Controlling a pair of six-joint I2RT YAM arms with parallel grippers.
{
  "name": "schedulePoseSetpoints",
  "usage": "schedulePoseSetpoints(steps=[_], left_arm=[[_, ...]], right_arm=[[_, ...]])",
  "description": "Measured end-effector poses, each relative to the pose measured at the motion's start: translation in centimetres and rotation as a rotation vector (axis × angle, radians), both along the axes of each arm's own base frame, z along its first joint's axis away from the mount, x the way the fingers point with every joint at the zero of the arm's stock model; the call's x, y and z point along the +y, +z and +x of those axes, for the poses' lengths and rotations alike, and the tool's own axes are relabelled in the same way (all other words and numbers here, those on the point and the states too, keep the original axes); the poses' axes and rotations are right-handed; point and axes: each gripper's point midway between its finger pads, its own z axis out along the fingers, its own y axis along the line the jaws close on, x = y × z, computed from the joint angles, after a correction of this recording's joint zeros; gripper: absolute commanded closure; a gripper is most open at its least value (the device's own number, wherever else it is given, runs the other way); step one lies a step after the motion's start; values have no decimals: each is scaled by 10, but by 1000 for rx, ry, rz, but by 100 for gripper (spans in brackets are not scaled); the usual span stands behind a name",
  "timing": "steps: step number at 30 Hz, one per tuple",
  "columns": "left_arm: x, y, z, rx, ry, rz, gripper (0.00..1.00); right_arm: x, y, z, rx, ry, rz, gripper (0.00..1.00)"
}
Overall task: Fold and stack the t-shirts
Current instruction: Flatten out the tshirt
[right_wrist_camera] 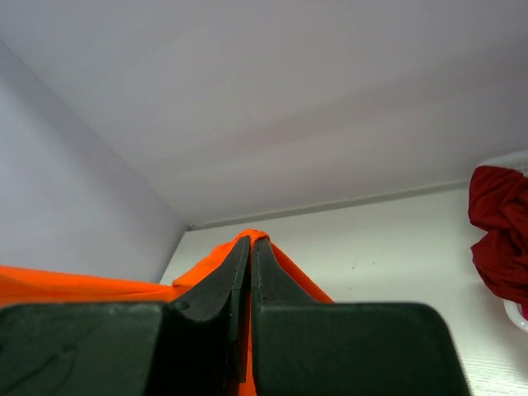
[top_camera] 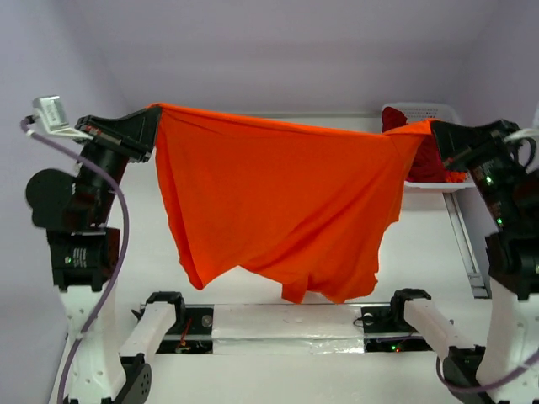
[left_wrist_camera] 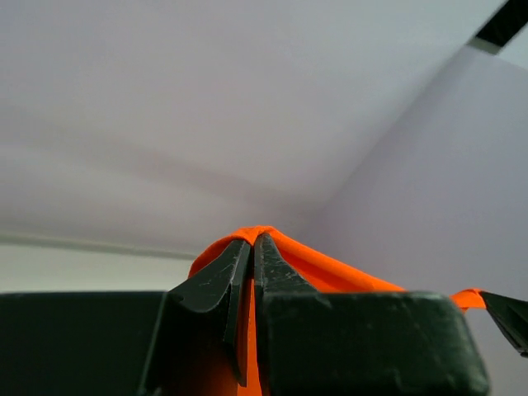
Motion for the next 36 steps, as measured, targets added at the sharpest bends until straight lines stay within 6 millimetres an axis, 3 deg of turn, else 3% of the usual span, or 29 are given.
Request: schedulePoseSetpoints(steps=[4, 10, 12, 15, 19, 25, 36], left_arm=[[5, -39, 47, 116, 33, -7, 100], [11, -80, 109, 243, 73, -9, 100], [11, -89, 119, 269, 78, -10, 100], [12, -88, 119, 267, 80, -12, 100], [12, -71, 97, 212, 79, -15, 100], [12, -44, 37, 91, 77, -21, 100], [13, -51, -53, -7, 73, -33, 100]], right_arm=[[2, -19, 49, 88, 3, -4, 100], [3, -50, 110, 211, 3, -10, 100], [4, -56, 122, 237, 6, -11, 100], [4, -58, 126, 245, 7, -11, 100], [4, -46, 112, 207, 7, -10, 100], [3, -14, 59, 83, 6, -10, 100], [0, -3, -41, -82, 4, -14, 100]])
